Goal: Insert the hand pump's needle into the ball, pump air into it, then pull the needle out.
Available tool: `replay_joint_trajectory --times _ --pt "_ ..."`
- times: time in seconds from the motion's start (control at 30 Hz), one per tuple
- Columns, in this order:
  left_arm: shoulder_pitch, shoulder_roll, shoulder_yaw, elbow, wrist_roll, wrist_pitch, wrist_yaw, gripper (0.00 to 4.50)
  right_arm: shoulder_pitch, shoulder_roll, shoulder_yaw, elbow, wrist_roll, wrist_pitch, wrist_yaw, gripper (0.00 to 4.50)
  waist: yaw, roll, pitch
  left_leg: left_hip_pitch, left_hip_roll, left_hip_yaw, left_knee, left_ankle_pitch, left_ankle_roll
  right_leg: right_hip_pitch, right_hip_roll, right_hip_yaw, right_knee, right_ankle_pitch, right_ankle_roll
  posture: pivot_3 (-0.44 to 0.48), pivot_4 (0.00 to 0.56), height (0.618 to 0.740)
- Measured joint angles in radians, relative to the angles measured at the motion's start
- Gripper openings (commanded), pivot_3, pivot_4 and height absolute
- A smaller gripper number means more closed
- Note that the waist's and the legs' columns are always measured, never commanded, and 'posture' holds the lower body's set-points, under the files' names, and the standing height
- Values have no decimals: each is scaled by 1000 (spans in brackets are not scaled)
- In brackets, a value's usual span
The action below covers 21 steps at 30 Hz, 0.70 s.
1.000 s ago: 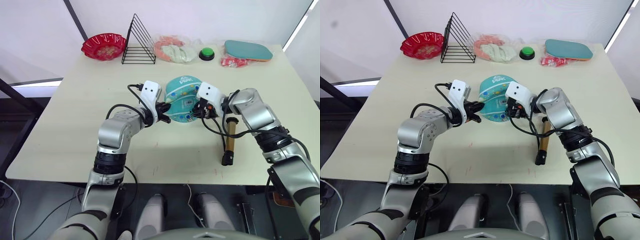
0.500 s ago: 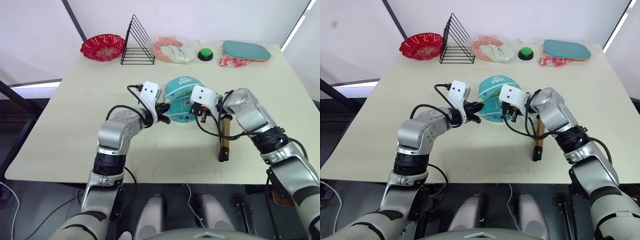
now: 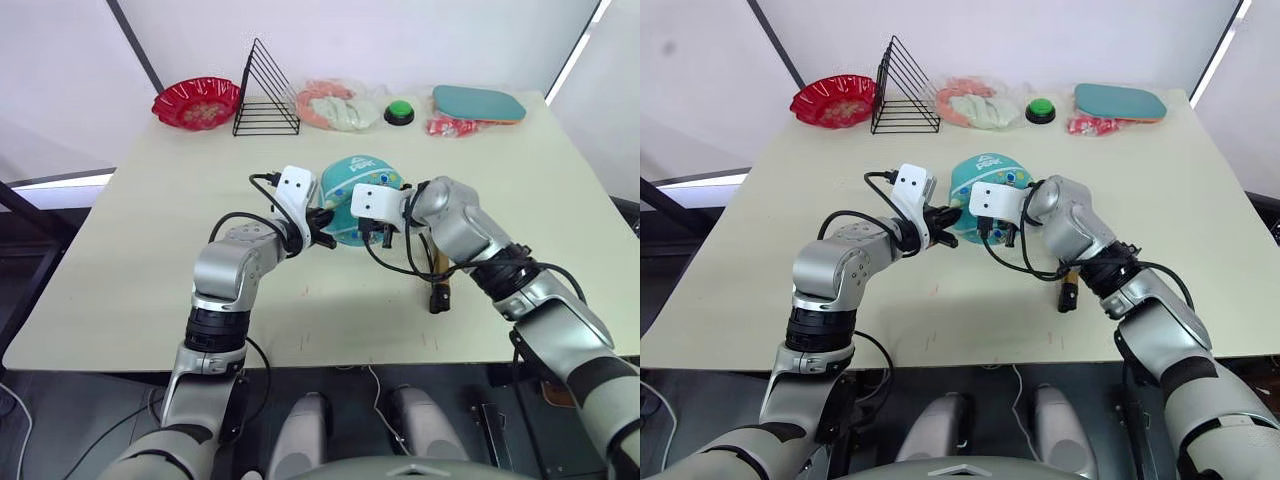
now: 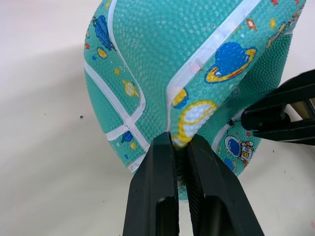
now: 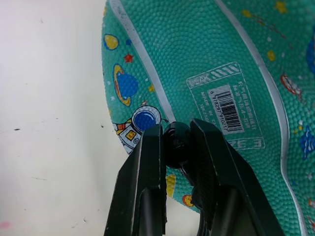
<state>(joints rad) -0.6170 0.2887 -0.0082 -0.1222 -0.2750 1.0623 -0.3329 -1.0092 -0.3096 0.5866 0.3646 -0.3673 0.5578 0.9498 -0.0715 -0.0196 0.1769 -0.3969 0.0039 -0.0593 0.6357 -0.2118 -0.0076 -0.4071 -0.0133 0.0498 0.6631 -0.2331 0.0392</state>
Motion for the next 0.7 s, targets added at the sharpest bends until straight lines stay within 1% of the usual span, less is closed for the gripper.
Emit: replay_joint_trajectory --times 0.23,0.43,0.7 --pt "6 0 8 1 1 2 13 0 -33 52 -7 126 -15 -69 -21 269 -5 -2 -2 5 3 1 0 0 0 1 5 4 1 2 -3 0 150 740" --pt "16 8 16 7 7 2 14 0 -74 110 -17 273 -16 -133 -47 269 -21 -5 -5 17 6 2 -3 0 0 12 9 5 -1 2 -4 0 150 740" --pt "28 11 19 8 13 2 14 0 -139 207 -40 553 -18 -244 -132 269 -28 -8 -15 18 8 1 -4 0 0 12 11 7 0 2 -4 0 150 740"
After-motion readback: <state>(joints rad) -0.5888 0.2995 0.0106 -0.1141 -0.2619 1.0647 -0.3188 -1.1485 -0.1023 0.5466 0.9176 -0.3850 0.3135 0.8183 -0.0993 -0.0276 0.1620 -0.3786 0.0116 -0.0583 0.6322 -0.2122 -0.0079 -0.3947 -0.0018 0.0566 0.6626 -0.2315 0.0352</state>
